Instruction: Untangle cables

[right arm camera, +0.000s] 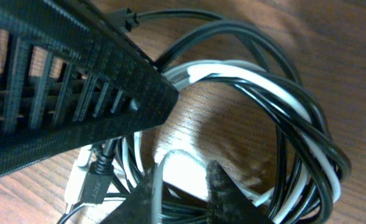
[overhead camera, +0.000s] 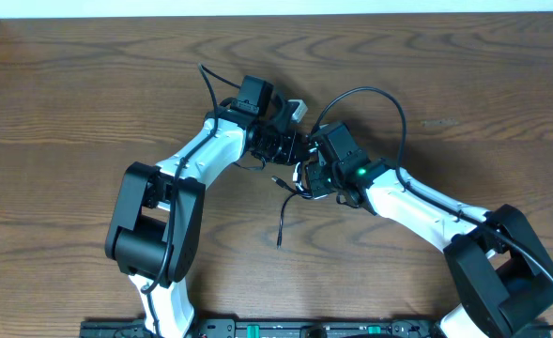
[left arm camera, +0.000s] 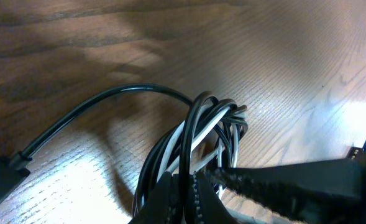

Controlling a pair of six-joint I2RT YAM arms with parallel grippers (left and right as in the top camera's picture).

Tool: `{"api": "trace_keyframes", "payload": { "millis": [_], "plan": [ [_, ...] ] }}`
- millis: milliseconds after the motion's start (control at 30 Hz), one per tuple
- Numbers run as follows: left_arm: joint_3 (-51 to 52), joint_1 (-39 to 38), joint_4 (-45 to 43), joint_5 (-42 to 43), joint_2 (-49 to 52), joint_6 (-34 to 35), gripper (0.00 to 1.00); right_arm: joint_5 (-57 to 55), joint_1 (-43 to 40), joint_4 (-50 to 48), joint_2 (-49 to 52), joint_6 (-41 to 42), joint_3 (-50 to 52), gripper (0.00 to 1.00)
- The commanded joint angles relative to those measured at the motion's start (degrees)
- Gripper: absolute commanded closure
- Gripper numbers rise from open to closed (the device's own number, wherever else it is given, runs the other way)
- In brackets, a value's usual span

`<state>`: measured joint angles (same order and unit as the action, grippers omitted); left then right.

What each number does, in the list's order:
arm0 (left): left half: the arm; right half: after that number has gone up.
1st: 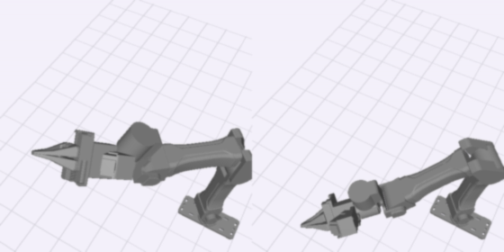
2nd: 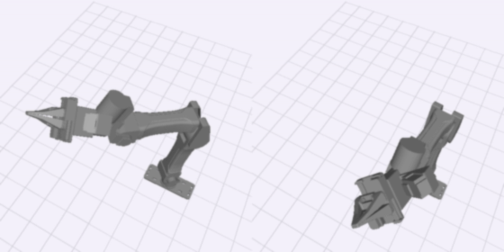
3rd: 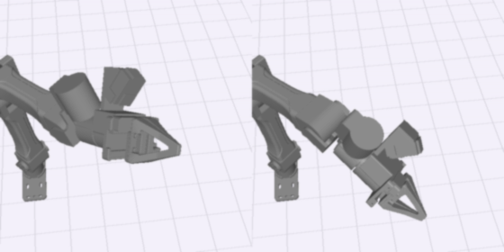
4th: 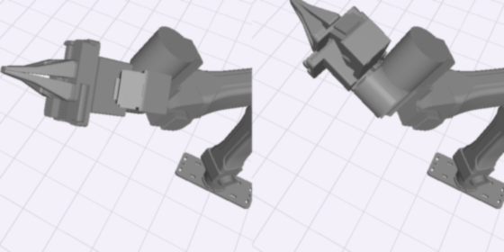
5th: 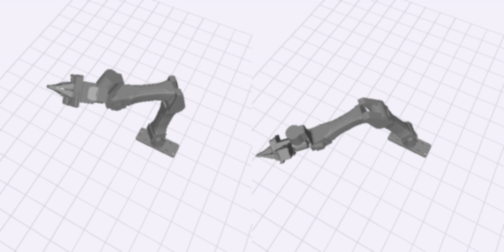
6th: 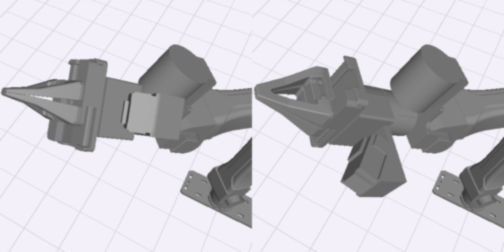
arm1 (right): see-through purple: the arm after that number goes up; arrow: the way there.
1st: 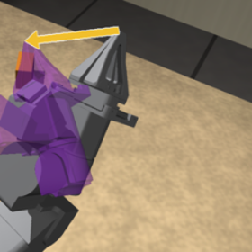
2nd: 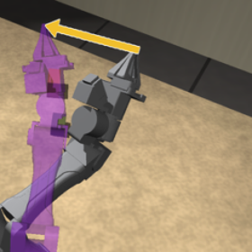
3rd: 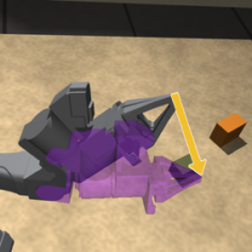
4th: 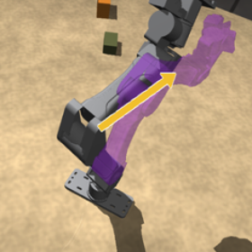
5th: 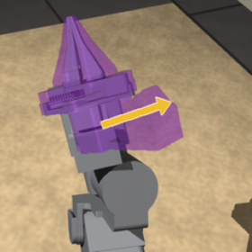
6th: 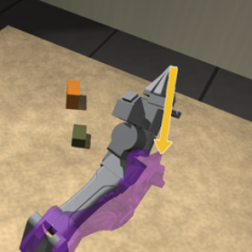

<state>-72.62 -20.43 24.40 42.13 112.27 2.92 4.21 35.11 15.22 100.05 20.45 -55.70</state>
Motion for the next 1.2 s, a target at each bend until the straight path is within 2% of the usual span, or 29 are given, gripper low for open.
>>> {"api": "trace_keyframes", "payload": {
  "millis": [0,100,200,300,467,633,733,767,867,900,1000,1067,1100,1167],
  "plan": [
    [0.22,-0.11,0.35,1.4,-1.81,-0.92,0.92,-0.83,0.11,-1.18,0.37,0.74,0.31,0.69],
    [0.22,-0.11,0.35,1.38,-1.81,-0.92,0.92,-0.59,0.07,-1.75,-0.61,0.74,-0.02,0.67],
    [0.22,-0.11,0.35,1.36,-1.81,-0.92,0.92,-0.66,0.07,-0.5,-3.41,0.42,-0.74,0.57],
    [0.22,-0.11,0.35,1.36,-1.81,-0.92,0.92,-0.7,-0.26,0.63,-7.26,0.07,-0.92,0.53],
    [0.22,-0.11,0.37,1.36,-1.81,-0.92,0.92,-0.72,-1.25,5.57,-12.7,0.09,-0.92,0.56],
    [0.22,-0.11,0.61,1.42,-1.88,-0.96,0.93,-1.27,-5.53,14.62,-12.74,0.98,-0.87,0.57],
    [0.22,-0.11,1.29,5.38,-1.88,-7.1,0.93,2.93,-11.78,15.93,-11.91,2.27,-0.85,0.6],
    [0.22,-0.11,1.46,6.54,-1.88,-8.5,0.92,9.03,-14.47,15.87,-11.74,2.14,-0.85,0.61],
    [0.22,-0.11,1.46,6.54,-1.88,-8.52,0.93,17.07,-16.52,16.04,-11.63,-0.04,-0.79,0.69],
    [0.22,-0.11,1.44,6.56,-1.88,-8.52,0.93,17.66,-16.41,16.39,-11.56,-0.37,-0.74,0.75],
    [0.22,-0.11,1.66,8.33,-1.88,-10.58,0.92,17.59,-15.15,17.9,-11.54,-0.85,-0.68,0.82],
    [0.22,-0.11,1.92,11.72,-1.88,-13.22,0.93,17.4,-14.08,18.27,-11.54,-1.75,-0.5,0.8],
    [0.22,-0.11,2.14,13.9,-1.88,-14.67,0.92,16.59,-13.46,18.27,-11.54,-2.14,-0.33,0.76],
    [0.22,-0.11,2.8,18.12,-1.88,-17.75,0.92,12.24,-13.16,18.47,-11.54,-2.03,-0.13,0.75]
  ]
}}
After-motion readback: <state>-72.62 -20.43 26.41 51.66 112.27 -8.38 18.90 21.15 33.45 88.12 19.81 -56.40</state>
